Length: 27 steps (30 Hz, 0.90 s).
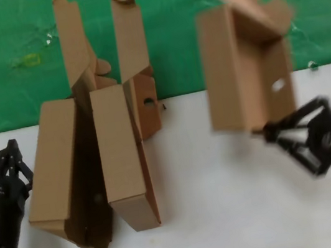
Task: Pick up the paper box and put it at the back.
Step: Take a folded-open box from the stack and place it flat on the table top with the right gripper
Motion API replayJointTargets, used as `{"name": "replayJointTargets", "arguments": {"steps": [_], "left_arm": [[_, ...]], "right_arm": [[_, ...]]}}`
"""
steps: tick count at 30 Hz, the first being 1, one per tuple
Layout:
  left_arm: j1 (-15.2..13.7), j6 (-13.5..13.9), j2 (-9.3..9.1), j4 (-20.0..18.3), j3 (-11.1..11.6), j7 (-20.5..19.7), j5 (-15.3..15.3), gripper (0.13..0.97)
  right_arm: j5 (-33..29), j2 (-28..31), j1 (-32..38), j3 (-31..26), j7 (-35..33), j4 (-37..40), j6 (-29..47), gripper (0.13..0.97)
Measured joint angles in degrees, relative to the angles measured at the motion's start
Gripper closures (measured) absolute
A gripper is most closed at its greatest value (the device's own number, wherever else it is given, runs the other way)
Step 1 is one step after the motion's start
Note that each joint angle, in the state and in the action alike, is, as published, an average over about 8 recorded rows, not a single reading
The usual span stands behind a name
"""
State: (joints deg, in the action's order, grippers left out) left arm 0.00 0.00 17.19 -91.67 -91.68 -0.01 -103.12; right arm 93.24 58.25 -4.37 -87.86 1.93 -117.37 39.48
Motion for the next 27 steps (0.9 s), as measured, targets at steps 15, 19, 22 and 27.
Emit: {"name": "replayJointTargets", "arguments": {"steps": [15, 19, 22, 27], "left_arm": [[0.00, 0.00, 0.00, 0.00, 0.00, 0.00, 0.00, 0.954], [0.00, 0.00, 0.00, 0.00, 0.00, 0.00, 0.00, 0.954], [0.00, 0.00, 0.00, 0.00, 0.00, 0.00, 0.00, 0.954], [0.00, 0.00, 0.00, 0.00, 0.00, 0.00, 0.01, 0.954]], "right_arm": [[-38.19, -4.23, 27.83, -14.60, 25.31, 10.44, 12.82, 0.945], [-47.45, -11.24, 36.99, -20.18, 26.28, 17.16, 19.01, 0.945], [-52.79, -16.41, 42.76, -23.41, 25.81, 22.10, 22.00, 0.945], [-58.51, -23.42, 49.95, -27.51, 23.71, 28.53, 24.73, 0.946]]}}
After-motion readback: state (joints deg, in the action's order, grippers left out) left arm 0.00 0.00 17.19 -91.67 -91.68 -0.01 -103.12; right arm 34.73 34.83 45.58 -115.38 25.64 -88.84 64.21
